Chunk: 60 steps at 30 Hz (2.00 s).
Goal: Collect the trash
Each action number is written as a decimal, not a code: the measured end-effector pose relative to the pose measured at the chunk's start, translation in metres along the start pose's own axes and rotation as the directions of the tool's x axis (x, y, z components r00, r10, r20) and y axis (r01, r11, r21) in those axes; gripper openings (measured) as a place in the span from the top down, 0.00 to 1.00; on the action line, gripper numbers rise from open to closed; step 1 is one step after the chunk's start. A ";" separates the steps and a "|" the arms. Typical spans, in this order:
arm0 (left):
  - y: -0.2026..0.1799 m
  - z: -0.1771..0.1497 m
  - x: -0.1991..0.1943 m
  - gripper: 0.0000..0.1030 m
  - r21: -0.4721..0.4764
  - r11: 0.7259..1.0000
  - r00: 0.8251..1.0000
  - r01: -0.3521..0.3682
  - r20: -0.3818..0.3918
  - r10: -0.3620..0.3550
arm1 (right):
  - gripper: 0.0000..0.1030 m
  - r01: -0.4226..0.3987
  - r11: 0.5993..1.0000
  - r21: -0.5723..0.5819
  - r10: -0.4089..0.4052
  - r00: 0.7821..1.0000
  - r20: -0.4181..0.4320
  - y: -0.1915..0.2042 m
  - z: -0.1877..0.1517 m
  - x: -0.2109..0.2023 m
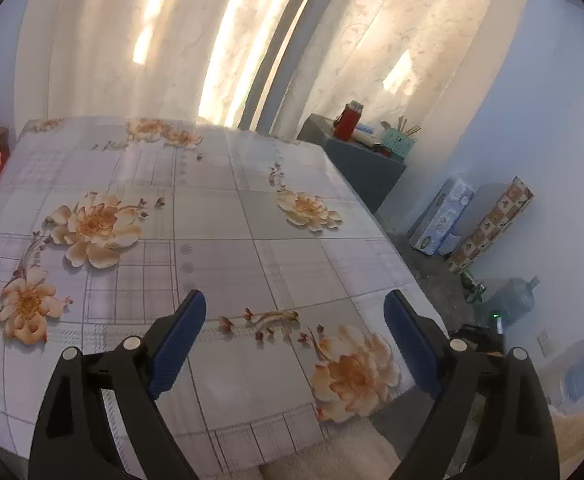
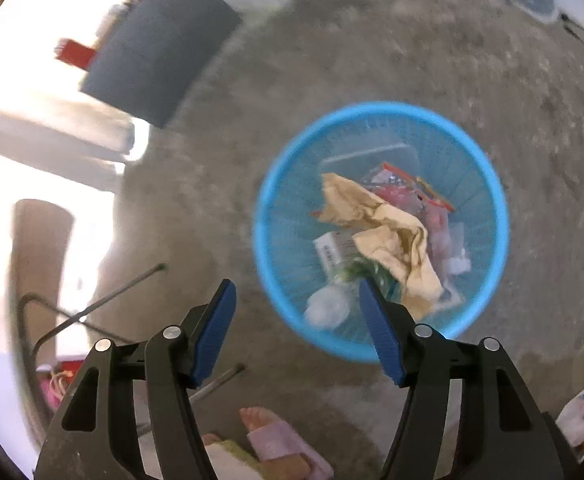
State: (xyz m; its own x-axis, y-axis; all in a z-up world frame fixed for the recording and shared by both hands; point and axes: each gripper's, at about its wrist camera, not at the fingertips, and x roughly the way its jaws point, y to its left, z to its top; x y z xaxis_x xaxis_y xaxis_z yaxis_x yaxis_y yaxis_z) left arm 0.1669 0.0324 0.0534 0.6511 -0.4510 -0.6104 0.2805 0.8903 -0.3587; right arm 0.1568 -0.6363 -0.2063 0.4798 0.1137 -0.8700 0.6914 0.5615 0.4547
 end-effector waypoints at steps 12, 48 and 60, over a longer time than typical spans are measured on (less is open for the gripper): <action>-0.045 -0.047 -0.043 0.05 0.132 0.990 0.997 -0.053 0.056 0.046 | 0.08 0.140 0.908 -0.395 0.043 0.906 0.420 0.113 -0.151 -0.201; -0.129 -0.129 -0.015 0.05 0.277 0.895 0.933 -0.350 0.014 0.360 | 0.08 0.410 0.877 -0.252 -0.220 0.807 0.548 0.130 -0.332 -0.198; -0.134 -0.139 -0.016 0.05 0.288 0.893 0.932 -0.346 -0.006 0.363 | 0.08 0.411 0.891 -0.192 -0.245 0.792 0.559 0.121 -0.333 -0.206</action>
State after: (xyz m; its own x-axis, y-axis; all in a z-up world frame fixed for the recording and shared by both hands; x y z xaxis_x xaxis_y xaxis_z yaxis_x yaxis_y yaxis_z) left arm 0.0203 -0.0885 0.0133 0.7040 -0.0973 -0.7035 0.2280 0.9691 0.0942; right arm -0.0376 -0.3188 -0.0358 0.5124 -0.5059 -0.6939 0.7099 0.7042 0.0107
